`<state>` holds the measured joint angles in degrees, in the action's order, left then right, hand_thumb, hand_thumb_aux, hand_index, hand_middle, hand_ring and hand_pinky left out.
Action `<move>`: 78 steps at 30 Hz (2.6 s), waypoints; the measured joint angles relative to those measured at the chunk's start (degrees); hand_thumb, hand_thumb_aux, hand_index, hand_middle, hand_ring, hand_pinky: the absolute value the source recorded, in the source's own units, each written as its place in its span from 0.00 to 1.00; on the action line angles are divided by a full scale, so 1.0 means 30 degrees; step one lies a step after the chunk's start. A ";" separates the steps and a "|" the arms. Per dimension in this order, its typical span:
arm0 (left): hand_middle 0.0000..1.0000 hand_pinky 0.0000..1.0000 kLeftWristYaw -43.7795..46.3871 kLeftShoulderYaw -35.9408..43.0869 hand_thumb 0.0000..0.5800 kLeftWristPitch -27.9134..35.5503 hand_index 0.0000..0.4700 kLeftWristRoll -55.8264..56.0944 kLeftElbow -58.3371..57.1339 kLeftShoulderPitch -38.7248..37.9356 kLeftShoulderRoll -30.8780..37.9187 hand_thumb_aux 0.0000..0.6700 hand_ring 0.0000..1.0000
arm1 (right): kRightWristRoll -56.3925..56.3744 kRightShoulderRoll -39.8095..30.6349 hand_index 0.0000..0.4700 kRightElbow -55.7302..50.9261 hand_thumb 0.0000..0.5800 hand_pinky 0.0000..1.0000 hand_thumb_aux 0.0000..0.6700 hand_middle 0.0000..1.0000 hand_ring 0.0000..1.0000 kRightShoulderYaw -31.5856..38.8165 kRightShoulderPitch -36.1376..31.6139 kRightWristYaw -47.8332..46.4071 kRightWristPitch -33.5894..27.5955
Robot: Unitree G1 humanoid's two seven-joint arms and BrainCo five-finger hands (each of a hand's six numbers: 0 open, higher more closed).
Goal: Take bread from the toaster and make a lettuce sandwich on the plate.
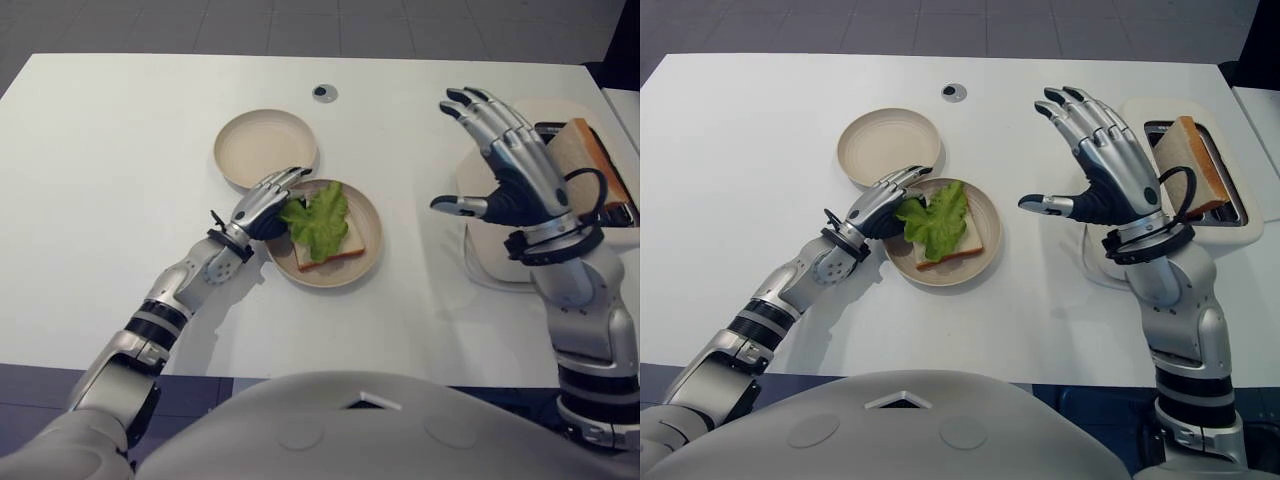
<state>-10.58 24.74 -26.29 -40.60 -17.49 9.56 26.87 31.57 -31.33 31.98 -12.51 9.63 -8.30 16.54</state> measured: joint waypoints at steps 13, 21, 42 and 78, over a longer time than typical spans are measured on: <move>0.00 0.00 0.1209 -0.1259 0.00 0.1093 0.00 -0.1037 0.3195 -0.1536 0.1773 0.00 0.00 | -0.1885 0.0730 0.00 -0.1366 0.00 0.00 0.00 0.00 0.00 -1.0043 0.5603 -0.0570 -0.0956; 0.00 0.00 0.0477 -0.2819 0.00 0.1212 0.00 -0.0220 0.4818 -0.1937 0.1196 0.00 0.00 | 0.0254 0.1037 0.75 -0.3556 0.94 0.13 0.75 0.13 0.13 -0.7083 0.5041 0.0915 -0.1133; 0.00 0.00 -0.0169 -0.4640 0.00 0.1006 0.00 0.1160 0.5362 -0.2864 0.0162 0.00 0.00 | -0.1376 0.0298 1.00 -0.3297 1.00 1.00 1.00 1.00 1.00 -0.7318 0.3076 0.2249 -0.1674; 0.00 0.00 -0.2260 -0.5159 0.00 -0.0686 0.00 0.1194 0.2914 -0.1323 -0.1165 0.00 0.00 | -0.9871 0.6377 1.00 -0.9479 1.00 1.00 1.00 1.00 1.00 0.6383 -0.3575 -0.0355 -0.4195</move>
<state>-17.36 9.27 -28.35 -37.02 -8.75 5.59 23.38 1.96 -12.20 3.54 6.64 -1.10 -9.37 3.95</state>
